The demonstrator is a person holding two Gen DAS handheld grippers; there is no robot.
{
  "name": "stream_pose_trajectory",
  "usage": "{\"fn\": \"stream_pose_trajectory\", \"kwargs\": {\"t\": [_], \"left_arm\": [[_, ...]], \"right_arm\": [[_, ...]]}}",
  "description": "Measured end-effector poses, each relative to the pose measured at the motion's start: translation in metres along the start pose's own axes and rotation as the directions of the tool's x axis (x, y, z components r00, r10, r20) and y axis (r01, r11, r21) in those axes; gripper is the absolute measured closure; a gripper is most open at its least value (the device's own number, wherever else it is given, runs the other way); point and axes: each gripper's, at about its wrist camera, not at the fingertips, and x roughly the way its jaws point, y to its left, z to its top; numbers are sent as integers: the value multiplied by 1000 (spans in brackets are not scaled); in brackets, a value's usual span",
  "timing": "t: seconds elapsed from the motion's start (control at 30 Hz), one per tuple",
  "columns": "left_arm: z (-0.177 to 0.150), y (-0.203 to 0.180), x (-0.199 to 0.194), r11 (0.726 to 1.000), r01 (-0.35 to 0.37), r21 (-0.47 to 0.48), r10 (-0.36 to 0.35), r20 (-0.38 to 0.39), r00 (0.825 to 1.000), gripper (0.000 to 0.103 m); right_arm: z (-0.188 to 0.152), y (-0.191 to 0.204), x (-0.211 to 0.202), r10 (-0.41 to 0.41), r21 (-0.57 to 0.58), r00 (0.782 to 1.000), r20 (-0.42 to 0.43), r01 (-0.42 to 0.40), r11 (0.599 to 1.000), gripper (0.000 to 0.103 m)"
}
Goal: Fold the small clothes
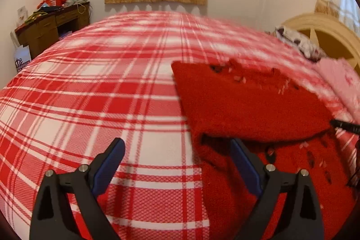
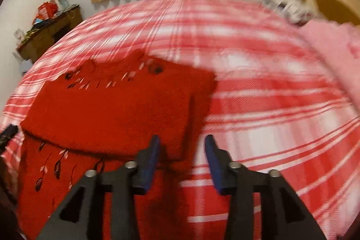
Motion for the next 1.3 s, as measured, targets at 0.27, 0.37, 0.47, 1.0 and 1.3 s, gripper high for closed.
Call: {"fn": "stream_pose_trajectory", "kwargs": {"t": [0.27, 0.37, 0.47, 1.0, 1.3], "left_arm": [[35, -23, 21, 994, -90, 65, 89, 26, 996, 0], [31, -30, 43, 986, -130, 104, 133, -26, 991, 0], [19, -28, 53, 985, -123, 118, 133, -86, 987, 0], [8, -29, 46, 992, -78, 103, 89, -116, 989, 0], [6, -36, 43, 983, -120, 141, 133, -90, 987, 0]], "right_arm": [[24, 24, 12, 250, 2, 968, 26, -250, 968, 59], [21, 18, 48, 250, 68, 965, -75, -245, 967, 59], [7, 2, 59, 253, 90, 965, -73, -247, 965, 59], [-15, 27, 30, 174, -15, 984, -25, -174, 985, 59], [-15, 36, 34, 121, -43, 992, -36, -123, 992, 53]]}}
